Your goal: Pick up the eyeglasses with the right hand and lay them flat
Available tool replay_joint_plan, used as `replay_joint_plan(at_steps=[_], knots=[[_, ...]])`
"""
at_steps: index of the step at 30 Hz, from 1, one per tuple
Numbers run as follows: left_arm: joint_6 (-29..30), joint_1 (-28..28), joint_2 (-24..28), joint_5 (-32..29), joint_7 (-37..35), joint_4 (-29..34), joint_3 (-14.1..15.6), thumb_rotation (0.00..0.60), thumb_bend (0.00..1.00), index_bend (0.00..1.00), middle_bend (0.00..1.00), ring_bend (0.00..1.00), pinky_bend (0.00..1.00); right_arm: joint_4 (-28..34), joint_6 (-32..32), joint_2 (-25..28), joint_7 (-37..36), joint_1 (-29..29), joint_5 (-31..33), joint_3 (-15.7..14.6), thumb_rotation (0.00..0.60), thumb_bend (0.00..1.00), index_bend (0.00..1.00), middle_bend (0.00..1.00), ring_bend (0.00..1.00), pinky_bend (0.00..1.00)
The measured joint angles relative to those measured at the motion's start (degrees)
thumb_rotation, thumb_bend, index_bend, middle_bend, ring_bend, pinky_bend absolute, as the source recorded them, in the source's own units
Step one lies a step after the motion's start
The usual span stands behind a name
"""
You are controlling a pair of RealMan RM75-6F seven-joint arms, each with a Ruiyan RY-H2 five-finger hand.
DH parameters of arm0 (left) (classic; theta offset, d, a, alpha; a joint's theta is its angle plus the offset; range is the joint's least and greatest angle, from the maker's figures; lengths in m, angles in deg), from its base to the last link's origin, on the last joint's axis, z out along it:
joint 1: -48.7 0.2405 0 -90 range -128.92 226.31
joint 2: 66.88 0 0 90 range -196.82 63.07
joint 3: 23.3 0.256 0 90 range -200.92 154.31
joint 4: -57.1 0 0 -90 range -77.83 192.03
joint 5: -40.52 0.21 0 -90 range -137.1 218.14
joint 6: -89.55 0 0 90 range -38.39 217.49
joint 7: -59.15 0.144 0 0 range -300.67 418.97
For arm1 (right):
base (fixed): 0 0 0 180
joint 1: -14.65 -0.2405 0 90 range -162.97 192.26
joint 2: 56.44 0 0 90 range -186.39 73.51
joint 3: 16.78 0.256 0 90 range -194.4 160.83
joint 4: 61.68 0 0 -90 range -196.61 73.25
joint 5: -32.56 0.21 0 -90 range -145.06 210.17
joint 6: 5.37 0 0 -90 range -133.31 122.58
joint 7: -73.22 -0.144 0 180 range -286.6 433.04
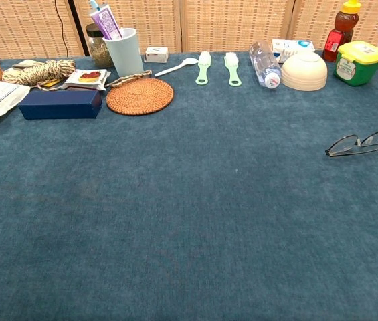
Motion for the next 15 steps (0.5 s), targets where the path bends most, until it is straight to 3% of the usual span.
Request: replay_joint_plan(at_steps=[15], knots=[[0.12, 0.3, 0.06, -0.2, -0.38, -0.36, 0.13, 0.6, 0.34, 0.12, 0.08, 0.06, 0.0, 0.47, -2.03, -2.15, 2.68, -2.09, 1.9, -0.88, 0.6, 0.19, 0.63, 0.54, 0.5, 0.49]])
